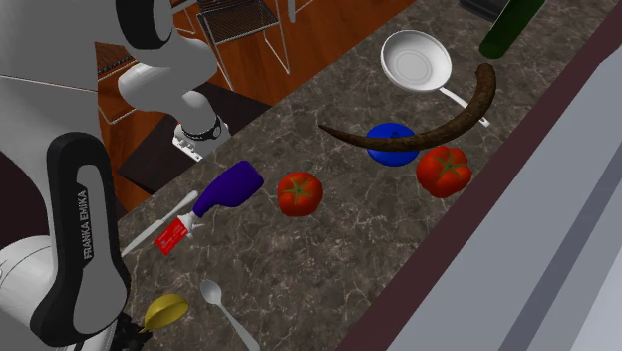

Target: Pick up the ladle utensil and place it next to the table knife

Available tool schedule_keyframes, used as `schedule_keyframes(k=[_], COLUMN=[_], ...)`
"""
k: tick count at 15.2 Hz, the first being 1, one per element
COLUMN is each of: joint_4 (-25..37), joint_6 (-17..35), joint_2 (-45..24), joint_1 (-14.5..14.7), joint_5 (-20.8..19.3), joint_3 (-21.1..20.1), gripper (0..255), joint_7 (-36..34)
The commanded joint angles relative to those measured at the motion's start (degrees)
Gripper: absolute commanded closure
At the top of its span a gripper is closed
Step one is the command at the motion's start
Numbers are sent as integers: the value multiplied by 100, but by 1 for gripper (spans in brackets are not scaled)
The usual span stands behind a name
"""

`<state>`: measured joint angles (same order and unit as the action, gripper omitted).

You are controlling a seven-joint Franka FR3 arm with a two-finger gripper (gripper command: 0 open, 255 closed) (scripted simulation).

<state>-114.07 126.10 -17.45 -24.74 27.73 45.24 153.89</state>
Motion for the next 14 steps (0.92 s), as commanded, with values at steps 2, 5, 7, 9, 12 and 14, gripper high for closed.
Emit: schedule_keyframes(k=[2,5,7,9,12,14], joint_4=[-23,-23,-23,-23,-22,-22], joint_6=[74,74,74,74,74,74], joint_2=[-96,-96,-96,-96,-96,-96], joint_1=[-39,-39,-39,-39,-39,-39], joint_5=[101,101,101,101,101,101], joint_3=[-49,-49,-49,-49,-49,-49], gripper=[255,255,255,255,0,0], joint_7=[75,75,75,75,75,75])
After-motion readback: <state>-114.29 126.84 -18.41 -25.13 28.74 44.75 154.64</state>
